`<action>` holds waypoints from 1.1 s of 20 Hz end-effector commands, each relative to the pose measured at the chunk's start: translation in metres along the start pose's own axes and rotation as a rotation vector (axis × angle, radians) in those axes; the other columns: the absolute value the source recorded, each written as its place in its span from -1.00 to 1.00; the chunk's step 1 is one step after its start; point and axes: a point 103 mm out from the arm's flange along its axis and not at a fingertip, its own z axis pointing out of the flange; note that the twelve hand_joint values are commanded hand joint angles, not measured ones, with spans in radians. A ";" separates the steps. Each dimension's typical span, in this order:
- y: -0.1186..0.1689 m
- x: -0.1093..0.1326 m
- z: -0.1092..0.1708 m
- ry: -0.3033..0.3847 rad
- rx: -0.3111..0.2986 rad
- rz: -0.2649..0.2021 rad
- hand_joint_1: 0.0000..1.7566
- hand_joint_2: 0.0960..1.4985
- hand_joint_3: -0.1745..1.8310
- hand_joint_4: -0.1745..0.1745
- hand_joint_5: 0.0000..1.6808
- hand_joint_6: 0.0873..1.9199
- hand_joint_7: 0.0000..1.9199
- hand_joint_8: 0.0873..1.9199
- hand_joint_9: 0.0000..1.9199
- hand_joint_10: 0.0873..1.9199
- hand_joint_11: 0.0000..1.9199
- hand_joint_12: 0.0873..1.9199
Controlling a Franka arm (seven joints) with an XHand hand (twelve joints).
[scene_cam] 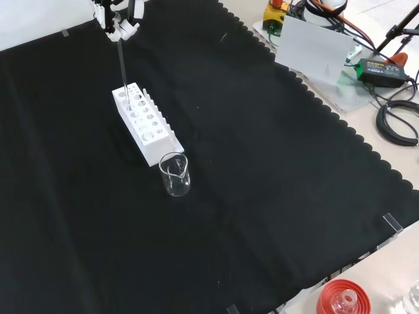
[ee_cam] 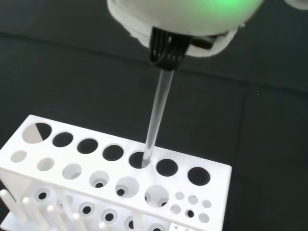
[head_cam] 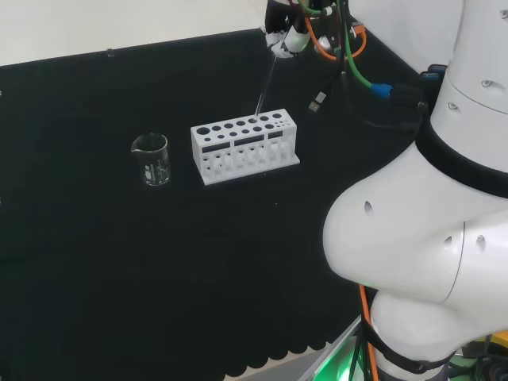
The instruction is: Put the glass rod back on the white test tube rack.
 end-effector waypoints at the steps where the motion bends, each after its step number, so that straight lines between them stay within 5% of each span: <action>1: 0.009 0.014 0.001 -0.015 0.020 -0.019 0.52 -0.27 -0.10 -1.00 0.47 -0.52 0.46 -0.32 0.76 -0.46 0.68 -0.38; 22: 0.036 0.004 0.030 -0.022 0.062 -0.031 0.52 -0.27 -0.11 -1.00 0.47 -0.52 0.46 -0.32 0.75 -0.47 0.68 -0.38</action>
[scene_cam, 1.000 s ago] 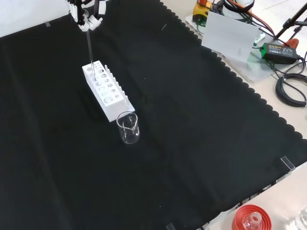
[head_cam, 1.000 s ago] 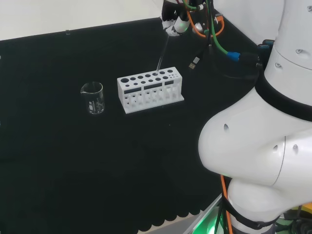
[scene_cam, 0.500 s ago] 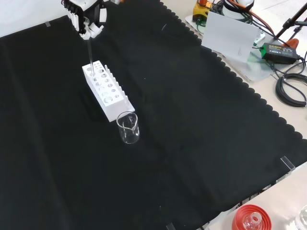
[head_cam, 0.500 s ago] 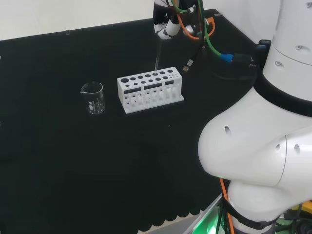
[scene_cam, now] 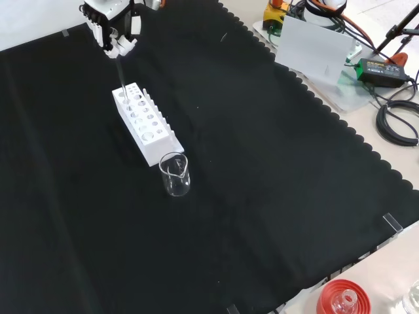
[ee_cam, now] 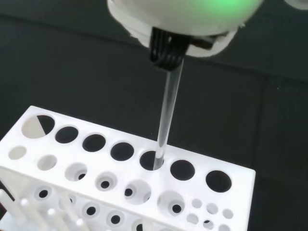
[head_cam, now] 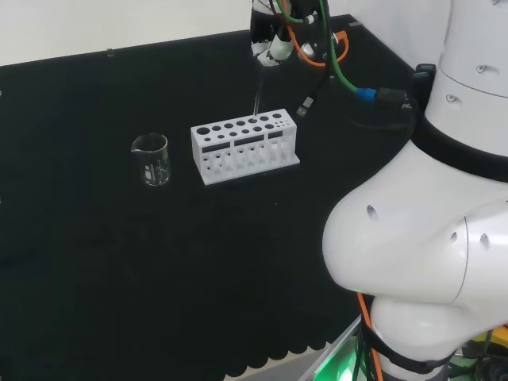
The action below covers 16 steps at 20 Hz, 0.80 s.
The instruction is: Put the glass rod back on the white test tube rack.
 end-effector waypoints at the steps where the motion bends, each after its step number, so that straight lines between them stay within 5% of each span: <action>1: 0.006 -0.008 0.011 -0.016 0.016 -0.013 0.52 -0.27 -0.11 -1.00 0.47 -0.52 0.46 -0.32 0.75 -0.47 0.68 -0.38; 16: 0.018 -0.008 0.029 -0.009 0.031 -0.017 0.52 -0.27 -0.10 -1.00 0.47 -0.52 0.46 -0.32 0.75 -0.47 0.68 -0.38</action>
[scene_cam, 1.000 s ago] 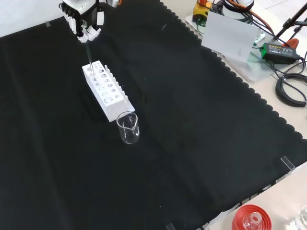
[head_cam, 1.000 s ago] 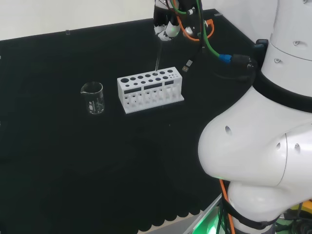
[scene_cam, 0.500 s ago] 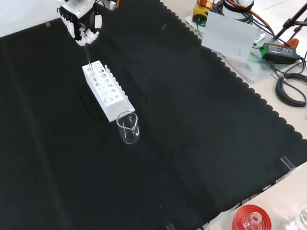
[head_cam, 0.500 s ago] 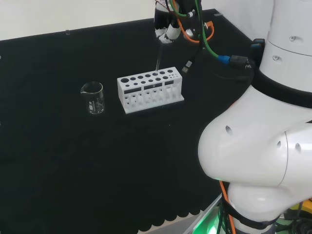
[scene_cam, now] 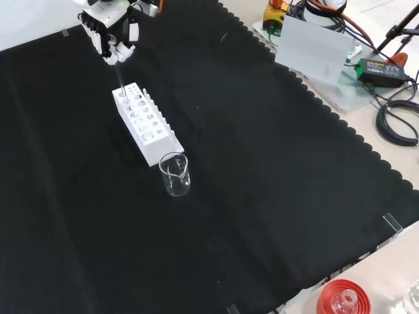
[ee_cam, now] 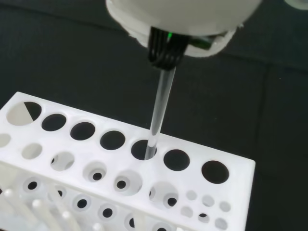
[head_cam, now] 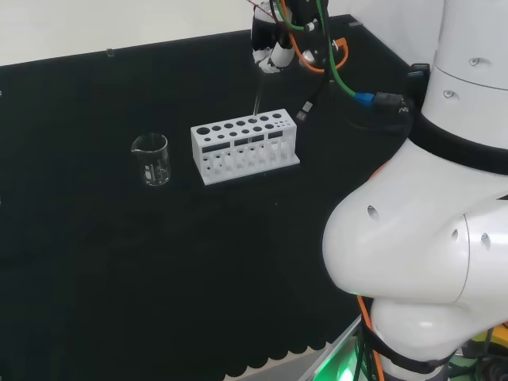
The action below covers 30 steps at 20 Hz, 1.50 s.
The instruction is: Put the glass rod back on the white test tube rack.
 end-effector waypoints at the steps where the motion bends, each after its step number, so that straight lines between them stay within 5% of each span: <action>1: 0.011 0.000 0.011 -0.023 0.015 -0.010 0.52 -0.27 -0.10 -1.00 0.47 -0.52 0.46 -0.32 0.75 -0.47 0.68 -0.38; 10: 0.031 0.006 0.009 -0.050 0.043 -0.026 0.52 -0.27 -0.10 -1.00 0.47 -0.51 0.46 -0.33 0.75 -0.47 0.68 -0.38; 23: 0.022 -0.007 0.004 -0.021 0.052 -0.017 0.52 -0.28 -0.09 -1.00 0.45 -0.48 0.47 -0.35 0.74 -0.47 0.69 -0.39; 28: 0.020 -0.005 -0.002 -0.021 0.083 -0.030 0.51 -0.26 -0.12 -1.00 0.38 -0.29 0.56 -0.66 0.73 -0.64 0.73 -0.51; 30: 0.019 -0.004 -0.003 -0.013 0.098 -0.031 0.50 -0.47 -0.03 -1.00 0.17 -0.18 0.49 -0.70 0.75 -0.75 0.75 -0.56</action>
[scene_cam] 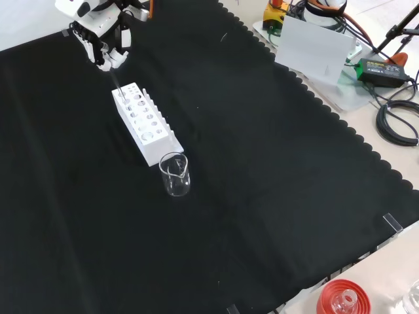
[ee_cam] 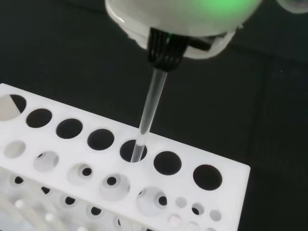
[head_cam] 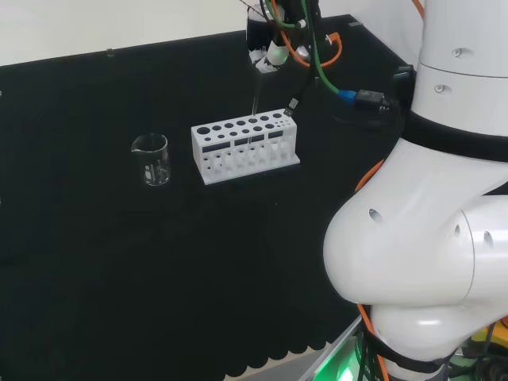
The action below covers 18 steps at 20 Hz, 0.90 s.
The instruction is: Put the glass rod back on the white test tube rack.
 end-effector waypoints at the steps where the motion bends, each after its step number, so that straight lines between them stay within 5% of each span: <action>1: -0.002 0.002 -0.005 0.019 0.038 -0.011 0.50 -0.56 0.03 -1.00 0.03 -0.11 0.43 -0.68 0.75 -0.80 0.77 -0.58; 6: -0.005 0.005 -0.010 0.034 0.039 -0.018 0.51 -0.76 0.20 -1.00 -0.48 -0.08 0.15 -0.42 0.80 -1.00 0.88 -0.63; 18: -0.022 0.001 -0.036 0.014 0.016 0.000 0.49 -0.74 0.12 -0.90 -0.56 -0.15 0.09 -0.37 0.82 -1.00 0.87 -0.63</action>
